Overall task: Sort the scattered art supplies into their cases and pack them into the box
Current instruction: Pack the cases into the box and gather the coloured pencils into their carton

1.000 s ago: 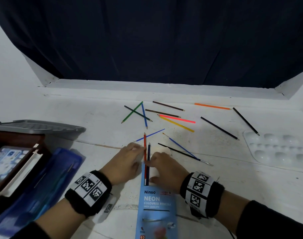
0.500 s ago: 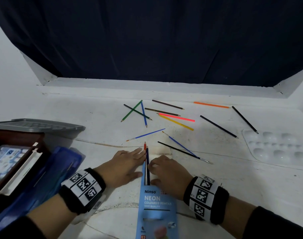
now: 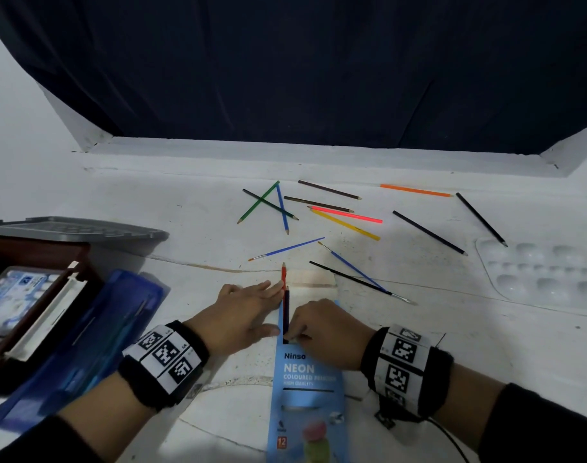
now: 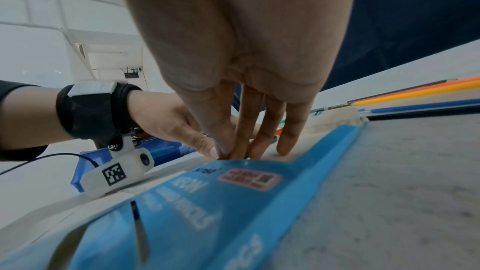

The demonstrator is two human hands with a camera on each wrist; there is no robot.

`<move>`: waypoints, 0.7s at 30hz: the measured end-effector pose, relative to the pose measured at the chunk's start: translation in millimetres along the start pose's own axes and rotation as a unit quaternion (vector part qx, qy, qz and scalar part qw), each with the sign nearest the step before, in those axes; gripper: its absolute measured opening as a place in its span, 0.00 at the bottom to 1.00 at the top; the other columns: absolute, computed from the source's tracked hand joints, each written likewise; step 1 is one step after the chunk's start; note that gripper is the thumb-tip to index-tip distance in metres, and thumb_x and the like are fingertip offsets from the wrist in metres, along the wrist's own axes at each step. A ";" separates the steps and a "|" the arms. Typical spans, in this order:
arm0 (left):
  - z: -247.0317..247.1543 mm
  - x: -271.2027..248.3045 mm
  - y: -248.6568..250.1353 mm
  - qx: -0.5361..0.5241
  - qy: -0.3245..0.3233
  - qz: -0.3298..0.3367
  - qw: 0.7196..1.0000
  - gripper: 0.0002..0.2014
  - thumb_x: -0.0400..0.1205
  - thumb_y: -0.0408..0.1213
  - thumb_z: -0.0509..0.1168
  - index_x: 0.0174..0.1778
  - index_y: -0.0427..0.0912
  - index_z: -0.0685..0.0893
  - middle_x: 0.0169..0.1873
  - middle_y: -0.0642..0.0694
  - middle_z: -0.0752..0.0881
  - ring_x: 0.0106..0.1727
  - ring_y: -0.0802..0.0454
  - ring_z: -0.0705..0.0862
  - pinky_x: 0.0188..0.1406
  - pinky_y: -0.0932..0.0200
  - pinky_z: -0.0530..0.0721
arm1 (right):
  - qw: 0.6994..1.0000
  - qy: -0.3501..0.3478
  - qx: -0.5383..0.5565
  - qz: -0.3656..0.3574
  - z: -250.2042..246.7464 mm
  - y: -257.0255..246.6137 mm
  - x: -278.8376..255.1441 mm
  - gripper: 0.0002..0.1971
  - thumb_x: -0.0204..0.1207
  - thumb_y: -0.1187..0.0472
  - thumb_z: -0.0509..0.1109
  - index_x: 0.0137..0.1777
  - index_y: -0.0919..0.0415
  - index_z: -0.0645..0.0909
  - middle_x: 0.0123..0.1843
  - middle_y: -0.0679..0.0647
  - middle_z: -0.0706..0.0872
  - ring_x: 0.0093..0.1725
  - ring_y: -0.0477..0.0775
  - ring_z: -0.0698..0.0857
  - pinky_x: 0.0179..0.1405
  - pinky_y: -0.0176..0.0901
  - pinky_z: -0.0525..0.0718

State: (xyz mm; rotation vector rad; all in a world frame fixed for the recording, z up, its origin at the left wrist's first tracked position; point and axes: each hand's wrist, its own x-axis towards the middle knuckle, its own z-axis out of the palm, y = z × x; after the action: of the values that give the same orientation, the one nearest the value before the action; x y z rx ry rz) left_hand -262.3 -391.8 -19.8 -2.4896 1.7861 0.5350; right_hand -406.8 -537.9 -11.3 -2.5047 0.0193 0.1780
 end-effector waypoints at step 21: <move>-19.5 25.0 3.5 -0.089 0.125 -0.024 0.988 0.25 0.79 0.68 0.54 0.66 0.61 0.81 0.47 0.61 0.82 0.51 0.57 0.84 0.55 0.49 0.83 | 0.972 0.128 -0.108 0.163 -111.6 125.9 13.2 0.20 0.83 0.61 0.65 0.75 0.56 0.75 0.74 0.54 0.77 0.72 0.55 0.75 0.72 0.46 0.73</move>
State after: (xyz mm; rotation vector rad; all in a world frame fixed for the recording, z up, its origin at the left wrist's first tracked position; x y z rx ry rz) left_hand -253.4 -420.2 -8.2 -2.8253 1.8266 0.4132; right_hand -387.0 -705.0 2.1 -2.7097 0.5465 -0.0114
